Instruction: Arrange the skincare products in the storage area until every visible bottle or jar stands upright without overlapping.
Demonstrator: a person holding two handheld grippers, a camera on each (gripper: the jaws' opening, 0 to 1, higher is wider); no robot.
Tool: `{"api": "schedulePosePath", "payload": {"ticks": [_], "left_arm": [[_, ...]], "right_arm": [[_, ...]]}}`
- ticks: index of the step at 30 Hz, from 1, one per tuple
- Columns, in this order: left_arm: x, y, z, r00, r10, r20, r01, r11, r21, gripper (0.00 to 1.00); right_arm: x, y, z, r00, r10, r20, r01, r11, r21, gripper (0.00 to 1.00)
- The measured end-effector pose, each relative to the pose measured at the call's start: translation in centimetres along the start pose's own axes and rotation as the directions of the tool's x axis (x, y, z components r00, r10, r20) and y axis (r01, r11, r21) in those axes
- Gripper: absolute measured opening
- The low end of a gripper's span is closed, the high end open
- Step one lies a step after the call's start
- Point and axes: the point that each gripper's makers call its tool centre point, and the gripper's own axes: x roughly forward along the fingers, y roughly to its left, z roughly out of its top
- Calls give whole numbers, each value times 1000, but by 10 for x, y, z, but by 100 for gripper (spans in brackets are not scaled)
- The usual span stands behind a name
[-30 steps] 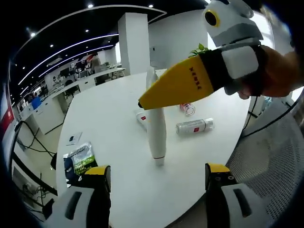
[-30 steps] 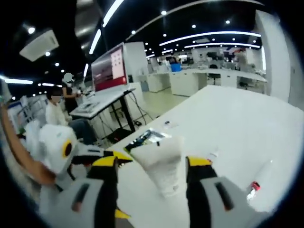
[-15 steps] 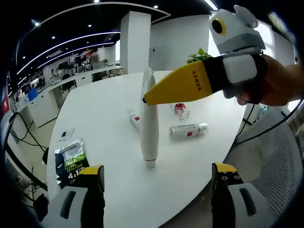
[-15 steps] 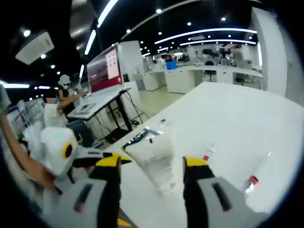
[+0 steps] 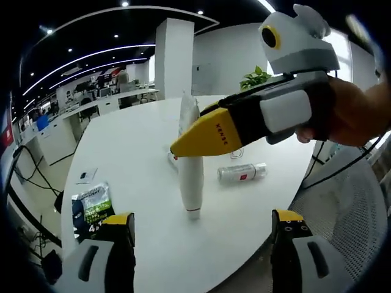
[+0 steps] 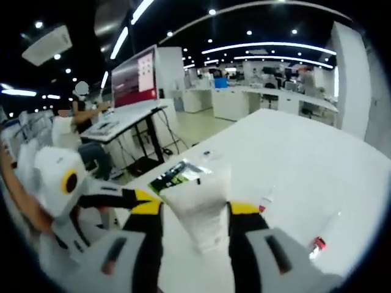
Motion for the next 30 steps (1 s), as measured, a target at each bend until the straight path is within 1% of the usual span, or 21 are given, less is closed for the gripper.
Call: {"api": "schedulePosePath", "payload": {"ticks": [2, 5, 7, 9, 14, 18, 21, 22, 27, 29, 30], "left_arm": [[0, 1, 0, 1000, 6, -1, -6, 1000, 5, 92], [1, 3, -3, 1000, 11, -16, -10, 1000, 12, 91], [0, 3, -2, 1000, 13, -8, -13, 1000, 11, 91], [-1, 5, 0, 1000, 22, -3, -22, 1000, 8, 90], [-2, 10, 0, 999, 39, 2, -39, 999, -2, 88], [-2, 9, 0, 999, 39, 0, -39, 999, 6, 86], [-2, 9, 0, 999, 38, 3, -38, 999, 4, 85], [-2, 9, 0, 999, 37, 4, -37, 999, 4, 85], [-3, 13, -1, 998, 56, 1, -56, 998, 1, 85], [-2, 13, -3, 998, 58, -13, -58, 998, 4, 85], [-1, 14, -4, 998, 61, -20, -61, 998, 15, 85]], "right_arm": [[1, -2, 0, 1000, -1, -4, 1, 1000, -17, 36], [2, -3, 0, 1000, 10, -7, -10, 1000, -21, 35], [2, -3, 0, 1000, 19, -8, -19, 999, -34, 35], [2, -2, -1, 999, 36, -16, -36, 999, -29, 34], [1, 3, -4, 993, 111, -40, -113, 992, -59, 21], [0, 2, -4, 992, 114, -49, -117, 990, -76, 21], [-2, 1, -5, 991, 122, -52, -125, 990, -70, 16], [-3, -1, -6, 991, 116, -62, -120, 991, -63, 15], [-6, -1, -4, 988, 140, -62, -145, 986, -82, 14], [-8, -4, -4, 987, 142, -69, -146, 987, -63, 15], [-10, -5, -1, 989, 141, -52, -143, 989, -47, 17]]}}
